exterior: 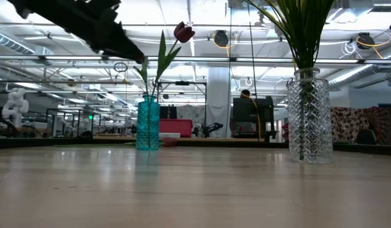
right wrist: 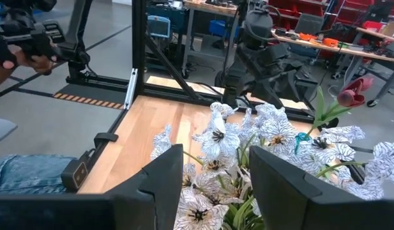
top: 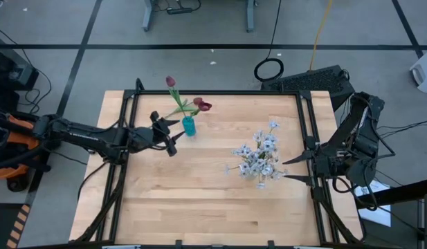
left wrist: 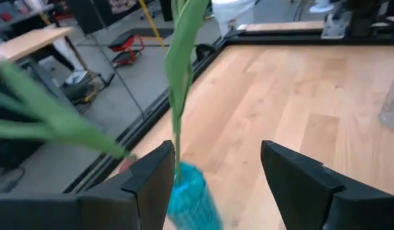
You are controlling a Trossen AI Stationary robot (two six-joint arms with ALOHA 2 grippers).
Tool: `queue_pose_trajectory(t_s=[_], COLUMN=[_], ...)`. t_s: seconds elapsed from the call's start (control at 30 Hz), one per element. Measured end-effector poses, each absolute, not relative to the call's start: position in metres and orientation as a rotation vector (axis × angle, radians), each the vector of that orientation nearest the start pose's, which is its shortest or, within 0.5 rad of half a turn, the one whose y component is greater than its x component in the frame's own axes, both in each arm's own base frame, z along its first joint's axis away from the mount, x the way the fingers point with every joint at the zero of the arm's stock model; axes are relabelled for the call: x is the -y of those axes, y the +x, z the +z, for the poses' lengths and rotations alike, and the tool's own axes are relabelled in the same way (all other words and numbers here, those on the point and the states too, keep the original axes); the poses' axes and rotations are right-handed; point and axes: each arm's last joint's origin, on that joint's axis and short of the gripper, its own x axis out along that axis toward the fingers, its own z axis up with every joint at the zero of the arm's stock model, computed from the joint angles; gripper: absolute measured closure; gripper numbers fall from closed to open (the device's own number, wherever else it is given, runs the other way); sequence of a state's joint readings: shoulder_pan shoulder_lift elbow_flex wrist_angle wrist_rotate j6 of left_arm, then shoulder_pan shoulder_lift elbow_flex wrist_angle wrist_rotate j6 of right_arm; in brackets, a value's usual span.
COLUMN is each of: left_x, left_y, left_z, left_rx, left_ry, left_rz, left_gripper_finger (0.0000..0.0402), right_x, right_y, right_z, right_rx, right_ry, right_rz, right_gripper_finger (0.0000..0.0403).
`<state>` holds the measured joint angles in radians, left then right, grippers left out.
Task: Sort flowers into vase by color
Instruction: Put the red tulip into the blue vase
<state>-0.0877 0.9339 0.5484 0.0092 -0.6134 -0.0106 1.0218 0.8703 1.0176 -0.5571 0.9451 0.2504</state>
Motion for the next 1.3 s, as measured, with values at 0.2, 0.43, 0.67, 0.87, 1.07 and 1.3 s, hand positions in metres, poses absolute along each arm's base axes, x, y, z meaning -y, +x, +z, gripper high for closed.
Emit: queue_pose_trajectory(t_s=[0.2,0.43,0.67,0.87,1.07,1.3], left_x=[0.004,-0.008,-0.019,-0.026,-0.051,-0.086], left_y=[0.184,0.177,0.173,0.175,0.172,0.173], left_z=[0.239,0.224,0.220,0.217,0.204,0.191], left_rx=[-0.413,-0.544,-0.675,-0.682,-0.830,-0.913], left_ry=[0.009,-0.048,0.131,0.052,-0.007,-0.061], left_rz=[0.608,0.710,0.714,0.724,0.712,0.738], left_gripper_finger=[0.0166,0.0203,0.0236,0.0240,0.0240,0.0240], right_x=[-0.125,-0.125,-0.127,-0.130,-0.130,-0.130], right_y=[0.104,0.104,0.105,0.107,0.107,0.107], right_z=[0.367,0.367,0.367,0.365,0.365,0.364], right_rx=[-0.230,-0.230,-0.233,-0.240,-0.240,-0.241], right_ry=[-0.091,-0.090,-0.091,-0.113,-0.130,-0.140], right_rz=[0.047,0.047,0.047,0.047,0.048,0.049], right_gripper_finger=[0.0234,0.0234,0.0234,0.0234,0.0234,0.0234])
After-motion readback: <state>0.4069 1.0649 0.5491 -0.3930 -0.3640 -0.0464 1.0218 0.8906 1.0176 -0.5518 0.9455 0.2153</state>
